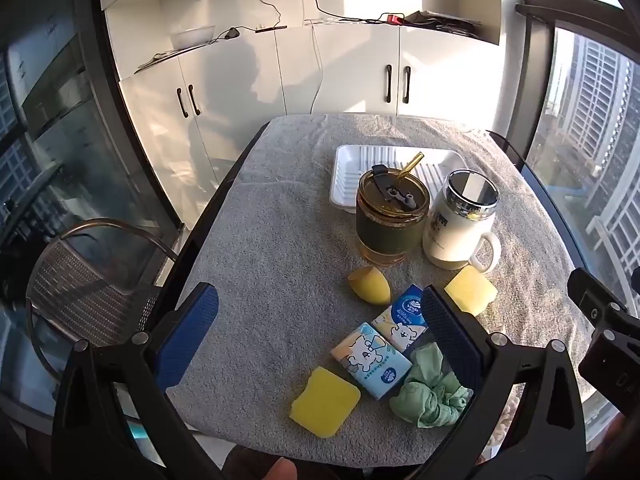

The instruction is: Organize soft objects

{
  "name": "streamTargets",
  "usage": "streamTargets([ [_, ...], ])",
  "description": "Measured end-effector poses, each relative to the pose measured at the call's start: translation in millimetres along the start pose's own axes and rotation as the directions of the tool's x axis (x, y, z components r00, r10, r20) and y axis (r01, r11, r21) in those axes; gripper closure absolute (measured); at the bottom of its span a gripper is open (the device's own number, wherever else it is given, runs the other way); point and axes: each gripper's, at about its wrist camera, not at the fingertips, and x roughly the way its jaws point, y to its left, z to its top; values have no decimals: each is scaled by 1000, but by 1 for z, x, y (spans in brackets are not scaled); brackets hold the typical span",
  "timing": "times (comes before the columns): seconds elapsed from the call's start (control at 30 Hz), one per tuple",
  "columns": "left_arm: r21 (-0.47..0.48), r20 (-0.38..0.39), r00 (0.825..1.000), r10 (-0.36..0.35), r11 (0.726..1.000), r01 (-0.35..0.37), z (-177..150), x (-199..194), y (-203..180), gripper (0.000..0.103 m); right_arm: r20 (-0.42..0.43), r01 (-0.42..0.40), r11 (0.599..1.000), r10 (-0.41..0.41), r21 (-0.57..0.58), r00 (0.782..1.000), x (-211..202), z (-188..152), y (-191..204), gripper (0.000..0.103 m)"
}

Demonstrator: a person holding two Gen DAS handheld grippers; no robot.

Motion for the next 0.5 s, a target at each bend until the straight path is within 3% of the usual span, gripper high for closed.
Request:
streamTargets([
  [0.27,-5,5,1000,11,1000,-11,4,-4,-2,0,21,-7,1000,7,3,1000,-2,0,2,0],
  [0.3,10,18,1000,-22,1000,22,1,-6,-1,0,20,-5,1000,5,2,1000,-2,0,2,0],
  [0.5,5,22,999,-24,1000,24,2,-6,1,0,20,0,1000,0,0,1000,-3,0,4,0],
])
